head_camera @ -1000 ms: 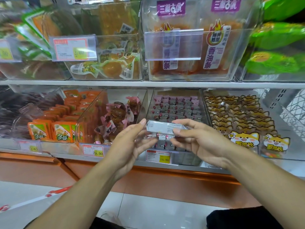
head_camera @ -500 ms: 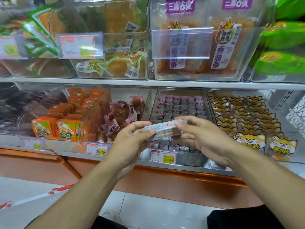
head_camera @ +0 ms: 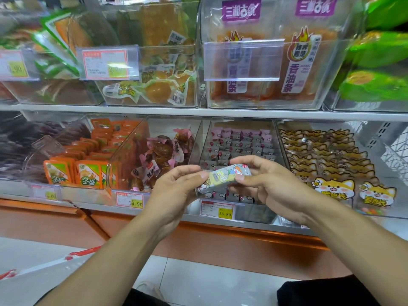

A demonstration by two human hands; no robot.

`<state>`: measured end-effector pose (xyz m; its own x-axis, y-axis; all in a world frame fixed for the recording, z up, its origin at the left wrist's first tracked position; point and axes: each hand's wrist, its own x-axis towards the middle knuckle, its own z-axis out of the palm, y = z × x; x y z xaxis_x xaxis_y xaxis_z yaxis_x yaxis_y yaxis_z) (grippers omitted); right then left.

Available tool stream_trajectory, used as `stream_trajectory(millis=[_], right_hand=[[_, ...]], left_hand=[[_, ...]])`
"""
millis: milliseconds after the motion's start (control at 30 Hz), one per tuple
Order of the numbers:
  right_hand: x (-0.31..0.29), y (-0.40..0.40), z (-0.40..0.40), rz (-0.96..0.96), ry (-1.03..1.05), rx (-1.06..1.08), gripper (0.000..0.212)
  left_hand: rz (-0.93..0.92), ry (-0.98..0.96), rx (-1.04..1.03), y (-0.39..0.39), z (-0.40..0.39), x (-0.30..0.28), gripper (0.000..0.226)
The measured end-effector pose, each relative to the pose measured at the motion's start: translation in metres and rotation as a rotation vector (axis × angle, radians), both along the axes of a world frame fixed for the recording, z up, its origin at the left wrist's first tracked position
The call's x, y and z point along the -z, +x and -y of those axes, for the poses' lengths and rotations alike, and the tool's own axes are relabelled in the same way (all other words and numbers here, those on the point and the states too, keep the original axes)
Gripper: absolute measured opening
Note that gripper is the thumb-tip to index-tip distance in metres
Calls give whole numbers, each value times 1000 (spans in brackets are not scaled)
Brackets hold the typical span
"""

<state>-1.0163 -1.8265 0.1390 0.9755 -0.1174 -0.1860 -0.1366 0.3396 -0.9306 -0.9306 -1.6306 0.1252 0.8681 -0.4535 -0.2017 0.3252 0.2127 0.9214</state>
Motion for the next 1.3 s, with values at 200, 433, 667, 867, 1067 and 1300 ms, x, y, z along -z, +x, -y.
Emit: stream_trajectory(millis=[200,433,667,867,1067,1300], right_hand=[[0,8,-3,-95,108,135,38],[-8,47,15,95,-240,551,22],[16,98,8,286,-759,496,29],[36,124,8,91,-1275,194,14],[33,135,7,-13,-1458,51,21],[31,133,19,-207,-1591,147,24]], left_hand=[[137,16,-68,1,2,4,44],[181,128,-179,6,3,10,23],[783,565,-10,-12,10,24,18],[907,685,47,-13,11,29,18],[908,728,58,-12,12,29,17],[898,743,67,-10,11,30,16]])
